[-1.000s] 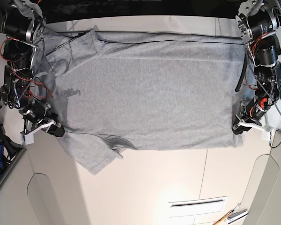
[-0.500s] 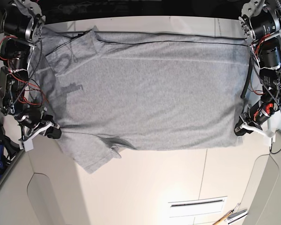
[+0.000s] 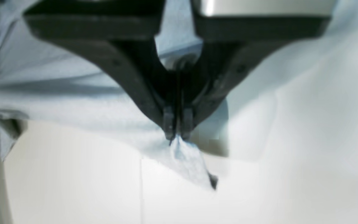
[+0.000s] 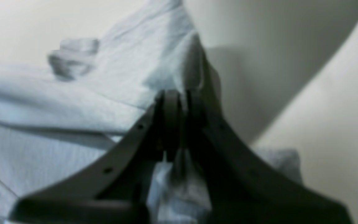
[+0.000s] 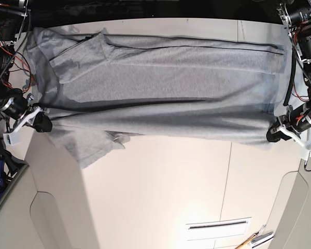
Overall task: Fold the T-shirt properly
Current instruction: 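Grasp the hem-side edge with both grippers and fold it over, then regrasp with the right gripper and fold the sleeve part inward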
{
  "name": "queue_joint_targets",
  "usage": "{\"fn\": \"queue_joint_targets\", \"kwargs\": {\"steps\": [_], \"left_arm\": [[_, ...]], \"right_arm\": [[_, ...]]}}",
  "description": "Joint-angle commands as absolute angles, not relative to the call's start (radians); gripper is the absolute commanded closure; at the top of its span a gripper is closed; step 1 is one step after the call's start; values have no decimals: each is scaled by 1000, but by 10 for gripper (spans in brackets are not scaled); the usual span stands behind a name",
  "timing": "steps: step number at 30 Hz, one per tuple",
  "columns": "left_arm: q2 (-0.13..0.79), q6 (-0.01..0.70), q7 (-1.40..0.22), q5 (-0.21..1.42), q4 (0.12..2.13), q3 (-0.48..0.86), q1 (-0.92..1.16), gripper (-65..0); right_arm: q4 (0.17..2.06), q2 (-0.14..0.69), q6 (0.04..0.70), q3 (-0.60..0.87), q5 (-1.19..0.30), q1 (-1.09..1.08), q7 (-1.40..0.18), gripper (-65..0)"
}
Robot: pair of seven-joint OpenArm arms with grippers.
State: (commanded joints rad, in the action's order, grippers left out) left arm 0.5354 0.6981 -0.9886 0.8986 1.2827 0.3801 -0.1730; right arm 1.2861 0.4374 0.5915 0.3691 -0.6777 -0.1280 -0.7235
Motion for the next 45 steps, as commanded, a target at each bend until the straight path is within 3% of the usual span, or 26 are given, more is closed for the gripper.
{"fn": "queue_joint_targets", "kwargs": {"steps": [15,19,24,29,33,42,45], "left_arm": [[545,698,-984,910,1350,380,27,0],[546,698,-971,927,1350,380,31,0],[545,698,-970,935,1350,380,35,0],[546,698,-970,935,1350,380,36,0],[546,698,-970,936,1350,380,36,0],[546,698,-973,950,1350,380,36,0],[546,698,-977,954,1350,380,36,0]], "right_arm": [[1284,451,586,371,-672,10,-718,0],[1284,451,571,374,-670,25,-717,-233],[1291,450,573,471,-759,11,-696,-244],[1291,444,572,523,-752,-60,-689,-252],[1283,400,572,521,-672,-125,-665,-365],[1076,326,572,323,-464,-254,-518,-367],[1011,323,572,235,-460,-282,-505,-367]]}}
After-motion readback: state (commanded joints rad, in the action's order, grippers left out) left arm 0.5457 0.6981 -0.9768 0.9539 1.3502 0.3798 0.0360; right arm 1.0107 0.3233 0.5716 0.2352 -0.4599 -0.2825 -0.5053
